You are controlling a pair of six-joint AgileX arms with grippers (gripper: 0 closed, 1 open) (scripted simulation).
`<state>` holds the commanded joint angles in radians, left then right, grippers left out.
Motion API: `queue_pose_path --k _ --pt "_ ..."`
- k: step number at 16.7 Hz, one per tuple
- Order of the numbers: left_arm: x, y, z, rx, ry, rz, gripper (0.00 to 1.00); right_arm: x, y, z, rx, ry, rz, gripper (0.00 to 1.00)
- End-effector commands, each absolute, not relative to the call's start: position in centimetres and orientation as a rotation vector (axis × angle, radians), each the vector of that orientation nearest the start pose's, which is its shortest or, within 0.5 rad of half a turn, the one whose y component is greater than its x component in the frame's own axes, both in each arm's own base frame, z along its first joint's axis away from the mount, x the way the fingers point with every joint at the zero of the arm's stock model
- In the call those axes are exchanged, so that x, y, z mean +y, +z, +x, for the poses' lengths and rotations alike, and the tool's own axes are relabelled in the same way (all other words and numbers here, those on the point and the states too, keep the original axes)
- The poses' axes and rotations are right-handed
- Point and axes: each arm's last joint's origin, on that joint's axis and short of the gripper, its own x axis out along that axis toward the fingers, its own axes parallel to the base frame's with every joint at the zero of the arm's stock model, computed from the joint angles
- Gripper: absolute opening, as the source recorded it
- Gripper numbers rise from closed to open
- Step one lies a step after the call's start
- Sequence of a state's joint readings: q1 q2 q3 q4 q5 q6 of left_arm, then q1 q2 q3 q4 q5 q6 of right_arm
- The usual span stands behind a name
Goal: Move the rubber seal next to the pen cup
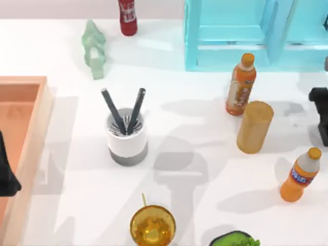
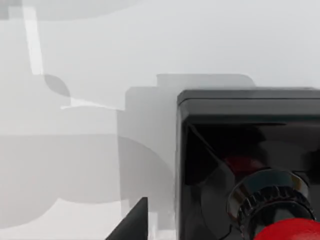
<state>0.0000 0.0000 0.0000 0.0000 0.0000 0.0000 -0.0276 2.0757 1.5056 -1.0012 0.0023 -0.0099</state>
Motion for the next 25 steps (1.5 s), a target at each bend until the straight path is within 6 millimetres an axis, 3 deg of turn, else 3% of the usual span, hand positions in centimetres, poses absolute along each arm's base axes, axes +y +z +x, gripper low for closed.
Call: queue_pose_path --k 8,20,22,25 --pt "-0.1 16.0 10.6 0.0 0.0 0.0 1.0 -0.7 15.0 39.2 1.571 -0.008 0.008 0.02" --pt "-0.1 16.0 10.6 0.0 0.0 0.0 1.0 0.0 15.6 39.6 1.577 -0.014 0.012 0.0" --pt "-0.1 16.0 10.6 0.0 0.0 0.0 1.0 1.5 17.0 40.2 1.585 -0.02 0.017 0.0" --pt "-0.1 16.0 10.6 0.0 0.0 0.0 1.0 5.0 20.8 41.2 1.581 -0.024 0.018 0.0"
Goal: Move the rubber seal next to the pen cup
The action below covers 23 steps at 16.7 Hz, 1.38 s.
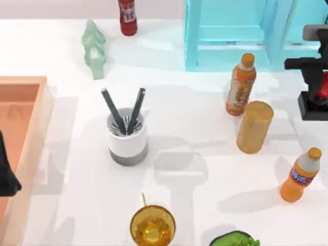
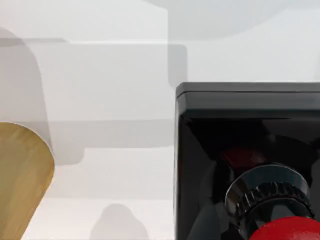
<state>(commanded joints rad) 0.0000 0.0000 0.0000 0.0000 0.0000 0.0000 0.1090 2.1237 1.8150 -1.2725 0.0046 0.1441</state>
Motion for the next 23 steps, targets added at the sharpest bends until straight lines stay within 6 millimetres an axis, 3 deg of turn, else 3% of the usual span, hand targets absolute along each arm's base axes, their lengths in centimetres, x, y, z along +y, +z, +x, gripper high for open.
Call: queue_pose_path --k 3,6,8,13,15,19,23 --pt "-0.1 16.0 10.6 0.0 0.0 0.0 1.0 9.1 25.5 41.0 1.564 -0.018 0.017 0.0" --pt "-0.1 16.0 10.6 0.0 0.0 0.0 1.0 12.2 28.3 39.9 1.568 -0.012 0.01 0.0" --pt "-0.1 16.0 10.6 0.0 0.0 0.0 1.0 13.2 29.0 39.4 1.57 -0.009 0.008 0.0" --pt "-0.1 16.0 10.6 0.0 0.0 0.0 1.0 13.2 29.2 39.3 1.566 -0.011 0.014 0.0" --pt "-0.1 16.0 10.6 0.0 0.0 0.0 1.0 14.6 29.1 39.1 1.558 -0.017 0.009 0.0" --pt "-0.1 16.0 10.6 0.0 0.0 0.0 1.0 21.2 29.0 37.1 1.508 -0.035 -0.001 0.0" --pt "-0.1 16.0 10.6 0.0 0.0 0.0 1.0 28.8 29.1 32.8 1.437 -0.019 -0.007 0.0"
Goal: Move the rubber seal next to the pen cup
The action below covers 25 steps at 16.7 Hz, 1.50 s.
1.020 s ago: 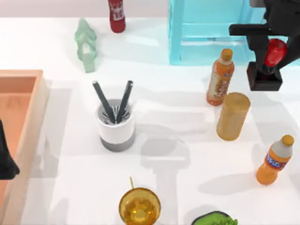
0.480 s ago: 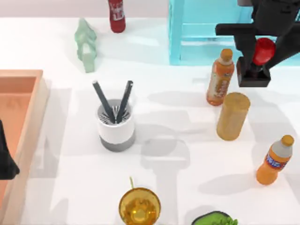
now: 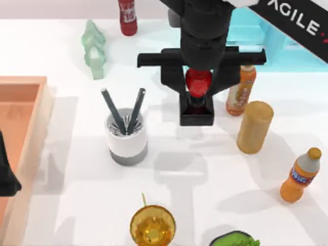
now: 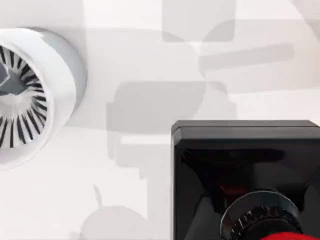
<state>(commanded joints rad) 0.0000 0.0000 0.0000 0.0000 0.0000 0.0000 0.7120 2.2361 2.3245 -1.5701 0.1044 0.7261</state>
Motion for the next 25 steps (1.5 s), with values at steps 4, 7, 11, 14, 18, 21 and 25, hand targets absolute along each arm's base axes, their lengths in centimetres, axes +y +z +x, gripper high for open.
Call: queue_pose_path --k 4,7,11,14,18,21,25 --pt "-0.1 16.0 10.6 0.0 0.0 0.0 1.0 31.3 29.3 30.9 1.401 -0.01 0.005 0.0" --pt "-0.1 16.0 10.6 0.0 0.0 0.0 1.0 31.2 29.3 30.9 1.405 -0.012 0.009 0.0" --pt "-0.1 16.0 10.6 0.0 0.0 0.0 1.0 31.3 28.5 30.9 1.404 -0.011 0.006 0.0" --pt "-0.1 16.0 10.6 0.0 0.0 0.0 1.0 31.3 27.8 31.0 1.401 -0.01 0.005 0.0" --pt "-0.1 16.0 10.6 0.0 0.0 0.0 1.0 31.3 27.8 31.0 1.401 -0.01 0.005 0.08" --pt "-0.1 16.0 10.6 0.0 0.0 0.0 1.0 31.3 27.8 31.0 1.401 -0.01 0.005 0.3" --pt "-0.1 16.0 10.6 0.0 0.0 0.0 1.0 31.3 27.8 31.0 1.401 -0.01 0.005 0.6"
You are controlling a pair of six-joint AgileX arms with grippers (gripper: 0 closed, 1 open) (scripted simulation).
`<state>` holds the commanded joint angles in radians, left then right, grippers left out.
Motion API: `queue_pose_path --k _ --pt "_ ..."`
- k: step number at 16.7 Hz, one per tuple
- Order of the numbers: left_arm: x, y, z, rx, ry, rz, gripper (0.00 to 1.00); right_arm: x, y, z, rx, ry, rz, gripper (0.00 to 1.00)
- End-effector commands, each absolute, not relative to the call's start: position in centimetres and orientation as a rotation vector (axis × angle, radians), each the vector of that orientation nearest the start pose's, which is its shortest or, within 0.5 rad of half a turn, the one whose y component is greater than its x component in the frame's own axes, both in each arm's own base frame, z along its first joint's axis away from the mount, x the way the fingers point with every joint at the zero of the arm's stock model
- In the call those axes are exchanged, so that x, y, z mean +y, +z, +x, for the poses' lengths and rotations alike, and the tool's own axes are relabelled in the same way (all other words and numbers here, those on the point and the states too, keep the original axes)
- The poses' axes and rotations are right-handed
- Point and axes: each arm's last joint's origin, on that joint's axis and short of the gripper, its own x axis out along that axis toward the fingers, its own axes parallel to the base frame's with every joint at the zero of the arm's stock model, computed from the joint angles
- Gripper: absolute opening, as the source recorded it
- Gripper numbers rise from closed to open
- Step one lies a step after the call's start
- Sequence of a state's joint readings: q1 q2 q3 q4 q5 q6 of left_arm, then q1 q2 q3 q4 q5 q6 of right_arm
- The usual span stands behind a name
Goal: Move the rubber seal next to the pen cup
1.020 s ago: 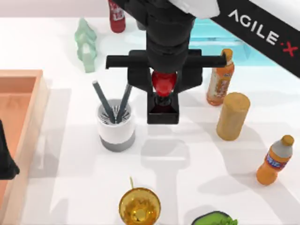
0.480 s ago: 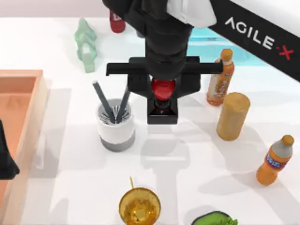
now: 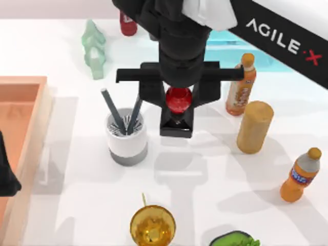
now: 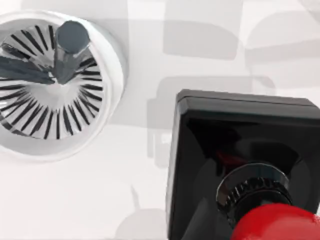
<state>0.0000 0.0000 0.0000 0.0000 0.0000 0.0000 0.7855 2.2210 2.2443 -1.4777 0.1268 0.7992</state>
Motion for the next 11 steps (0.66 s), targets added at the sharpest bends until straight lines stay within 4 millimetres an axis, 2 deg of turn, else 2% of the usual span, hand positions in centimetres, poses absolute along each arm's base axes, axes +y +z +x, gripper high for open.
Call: queue_pose_path --k 5,11 --pt "-0.12 16.0 10.57 0.0 0.0 0.0 1.0 31.35 27.8 31.0 1.401 -0.01 0.005 0.98" --pt "-0.12 16.0 10.57 0.0 0.0 0.0 1.0 31.35 27.8 31.0 1.401 -0.01 0.005 1.0"
